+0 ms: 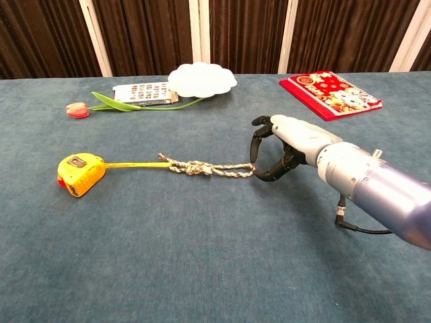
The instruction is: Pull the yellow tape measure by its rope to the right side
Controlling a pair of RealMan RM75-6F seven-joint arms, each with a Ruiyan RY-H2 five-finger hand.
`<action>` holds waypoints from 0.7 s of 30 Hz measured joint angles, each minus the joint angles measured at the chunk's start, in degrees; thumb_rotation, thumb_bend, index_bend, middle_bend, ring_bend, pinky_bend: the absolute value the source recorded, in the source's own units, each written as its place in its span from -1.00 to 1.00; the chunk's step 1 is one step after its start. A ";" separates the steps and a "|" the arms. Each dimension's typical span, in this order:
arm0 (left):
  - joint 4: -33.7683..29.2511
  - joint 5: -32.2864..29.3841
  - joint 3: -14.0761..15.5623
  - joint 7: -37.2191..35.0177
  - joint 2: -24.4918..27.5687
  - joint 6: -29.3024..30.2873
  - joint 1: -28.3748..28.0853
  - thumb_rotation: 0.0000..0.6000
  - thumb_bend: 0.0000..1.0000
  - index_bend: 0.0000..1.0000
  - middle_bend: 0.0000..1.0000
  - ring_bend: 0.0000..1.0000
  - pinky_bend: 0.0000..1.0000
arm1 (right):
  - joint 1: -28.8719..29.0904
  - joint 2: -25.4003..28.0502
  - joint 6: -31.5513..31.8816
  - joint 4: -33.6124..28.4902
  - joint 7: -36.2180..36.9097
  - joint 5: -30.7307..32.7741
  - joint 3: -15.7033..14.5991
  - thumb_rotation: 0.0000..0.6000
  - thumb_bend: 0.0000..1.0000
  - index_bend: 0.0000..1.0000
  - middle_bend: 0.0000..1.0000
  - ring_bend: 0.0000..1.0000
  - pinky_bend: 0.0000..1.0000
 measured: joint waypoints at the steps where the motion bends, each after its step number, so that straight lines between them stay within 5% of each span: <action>1: -0.01 -0.09 -0.01 -0.02 0.01 -0.08 -0.03 1.00 -1.00 -1.00 -1.00 -1.00 -1.00 | 0.13 -0.34 -0.06 0.41 0.12 0.14 0.07 1.00 -0.27 0.08 -0.81 -1.00 -1.00; 21: 0.03 -0.61 -0.12 -0.49 0.18 -0.19 -0.01 1.00 -1.00 -1.00 -1.00 -1.00 -1.00 | 1.40 -4.49 -1.01 5.40 0.92 1.32 0.02 1.00 -0.21 0.10 -0.80 -1.00 -1.00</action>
